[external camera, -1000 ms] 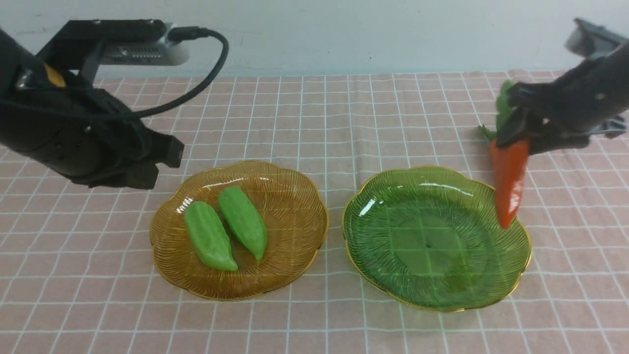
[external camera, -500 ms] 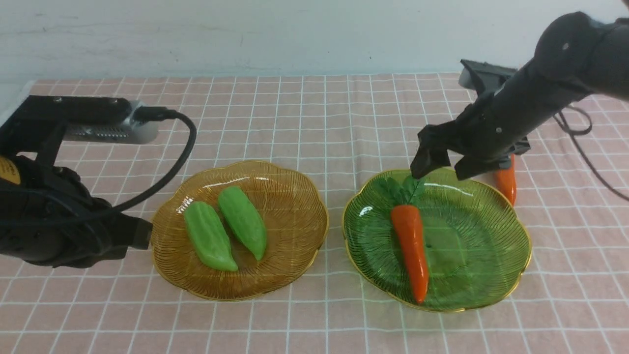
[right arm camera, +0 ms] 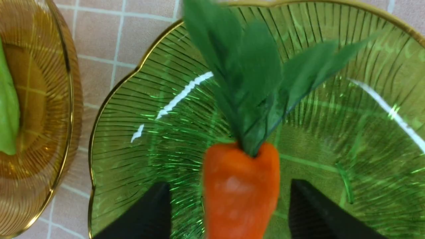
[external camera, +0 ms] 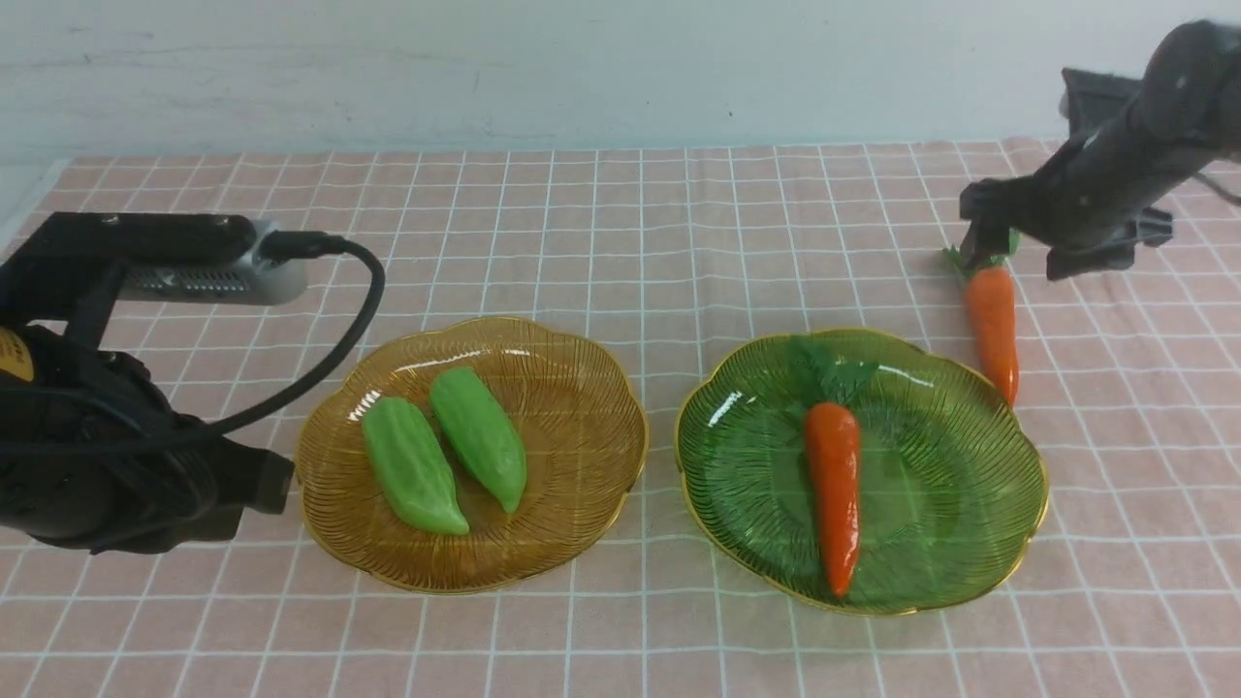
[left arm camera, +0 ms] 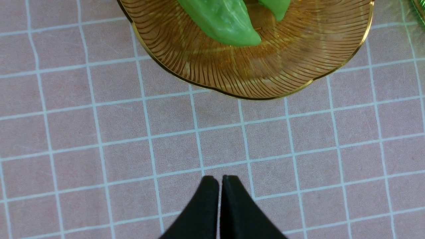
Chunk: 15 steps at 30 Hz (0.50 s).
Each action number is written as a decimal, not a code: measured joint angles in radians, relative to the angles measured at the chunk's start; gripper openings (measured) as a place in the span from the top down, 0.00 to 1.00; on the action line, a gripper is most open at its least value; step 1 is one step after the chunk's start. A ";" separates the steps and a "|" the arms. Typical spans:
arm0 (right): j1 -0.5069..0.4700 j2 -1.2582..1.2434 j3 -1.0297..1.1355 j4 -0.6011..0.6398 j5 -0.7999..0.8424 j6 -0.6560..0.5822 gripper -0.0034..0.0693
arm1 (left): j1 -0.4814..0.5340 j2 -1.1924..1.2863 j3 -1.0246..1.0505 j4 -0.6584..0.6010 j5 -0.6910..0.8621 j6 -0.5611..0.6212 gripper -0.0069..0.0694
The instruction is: Put different types of vegetables on the plate.
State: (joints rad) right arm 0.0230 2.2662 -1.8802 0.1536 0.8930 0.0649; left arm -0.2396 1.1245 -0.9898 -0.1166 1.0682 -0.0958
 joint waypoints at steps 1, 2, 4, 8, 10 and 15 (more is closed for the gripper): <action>0.000 0.038 -0.017 -0.007 0.007 0.001 0.14 | 0.000 0.000 0.000 0.000 0.001 -0.004 0.91; 0.000 0.061 -0.027 -0.013 0.017 0.004 0.15 | 0.000 0.000 0.000 0.000 0.004 -0.006 0.91; 0.000 0.097 -0.045 -0.026 0.040 0.009 0.22 | 0.000 0.000 0.000 0.000 0.009 -0.010 0.91; -0.006 0.108 -0.107 -0.038 0.096 0.016 0.56 | 0.000 0.000 0.000 0.007 0.046 -0.010 0.91; -0.013 0.098 -0.155 -0.039 0.129 0.016 0.53 | 0.000 -0.002 0.000 0.020 0.055 -0.010 0.91; -0.030 -0.003 -0.308 -0.045 0.268 0.015 0.53 | 0.000 -0.023 0.000 0.024 0.054 -0.010 0.91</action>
State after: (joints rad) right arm -0.0066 2.2631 -2.1879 0.1087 1.1613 0.0803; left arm -0.2396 1.1015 -0.9898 -0.0931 1.1225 -0.1063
